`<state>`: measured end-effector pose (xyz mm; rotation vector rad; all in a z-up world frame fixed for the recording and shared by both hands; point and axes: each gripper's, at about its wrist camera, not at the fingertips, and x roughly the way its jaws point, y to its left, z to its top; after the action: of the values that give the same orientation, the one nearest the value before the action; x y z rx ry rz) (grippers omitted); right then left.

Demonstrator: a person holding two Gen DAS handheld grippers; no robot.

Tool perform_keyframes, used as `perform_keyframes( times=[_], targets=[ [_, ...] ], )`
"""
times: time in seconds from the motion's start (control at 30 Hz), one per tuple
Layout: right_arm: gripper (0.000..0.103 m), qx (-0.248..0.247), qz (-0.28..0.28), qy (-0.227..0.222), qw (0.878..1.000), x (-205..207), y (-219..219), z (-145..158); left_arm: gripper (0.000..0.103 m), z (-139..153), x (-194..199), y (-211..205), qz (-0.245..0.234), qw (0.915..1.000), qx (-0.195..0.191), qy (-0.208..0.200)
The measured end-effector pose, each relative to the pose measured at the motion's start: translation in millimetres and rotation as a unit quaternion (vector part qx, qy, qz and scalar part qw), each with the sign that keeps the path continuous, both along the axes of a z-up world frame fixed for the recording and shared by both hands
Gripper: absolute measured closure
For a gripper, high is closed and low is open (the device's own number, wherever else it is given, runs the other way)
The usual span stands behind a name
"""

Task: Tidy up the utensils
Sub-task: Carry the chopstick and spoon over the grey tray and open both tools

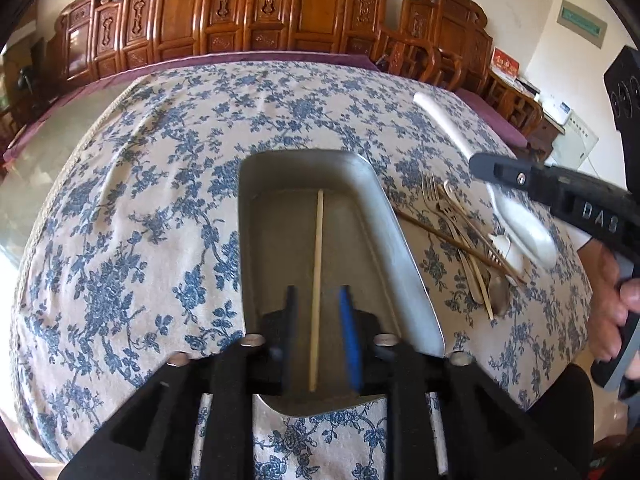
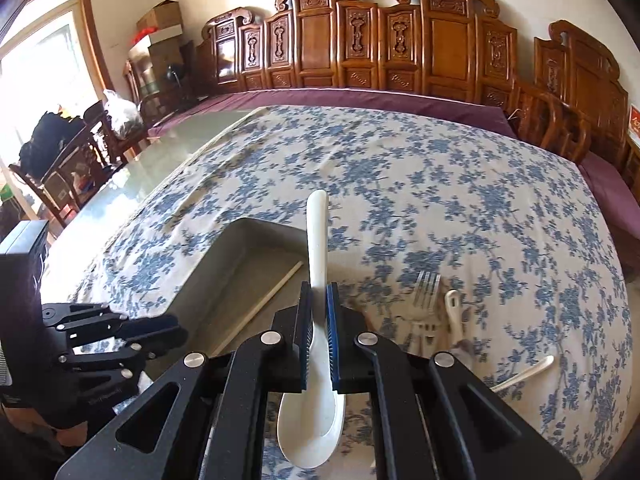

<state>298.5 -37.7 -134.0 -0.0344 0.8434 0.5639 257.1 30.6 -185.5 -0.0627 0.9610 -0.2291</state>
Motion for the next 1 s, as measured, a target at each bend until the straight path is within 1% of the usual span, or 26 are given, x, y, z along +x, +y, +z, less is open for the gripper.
perform_keyframes(
  times=[0.17,0.33,0.4,0.53,0.63,0.8,1.0],
  targets=[
    [0.094,0.011,0.01,0.013,1.0,-4.7,19.6,-6.5,0.079,12.0,0.1,13.8,0.015,0.9997,-0.004,-0.017],
    [0.094,0.018,0.019,0.035,0.999,-8.2,45.0,-24.7,0.079,20.7,2.4,33.1,0.036,0.9989,0.002,-0.029],
    [0.094,0.021,0.018,0.045,0.999,-7.5,52.8,-32.0,0.079,22.7,3.3,41.3,0.044,0.9986,-0.003,-0.031],
    [0.094,0.031,0.015,0.066,0.997,-5.9,64.4,-47.2,0.079,25.4,3.3,50.3,0.055,0.9979,-0.002,-0.035],
    [0.094,0.026,0.02,0.072,0.997,-8.1,72.7,-55.1,0.079,26.8,3.6,53.2,0.058,0.9976,-0.003,-0.037],
    [0.094,0.013,0.027,0.059,0.998,-9.9,73.2,-56.8,0.079,28.5,2.5,50.5,0.051,0.9979,-0.004,-0.039],
    [0.094,0.018,0.02,0.032,0.999,-11.6,44.3,-37.6,0.079,36.8,-1.3,40.1,0.039,0.9979,-0.009,-0.052]
  ],
)
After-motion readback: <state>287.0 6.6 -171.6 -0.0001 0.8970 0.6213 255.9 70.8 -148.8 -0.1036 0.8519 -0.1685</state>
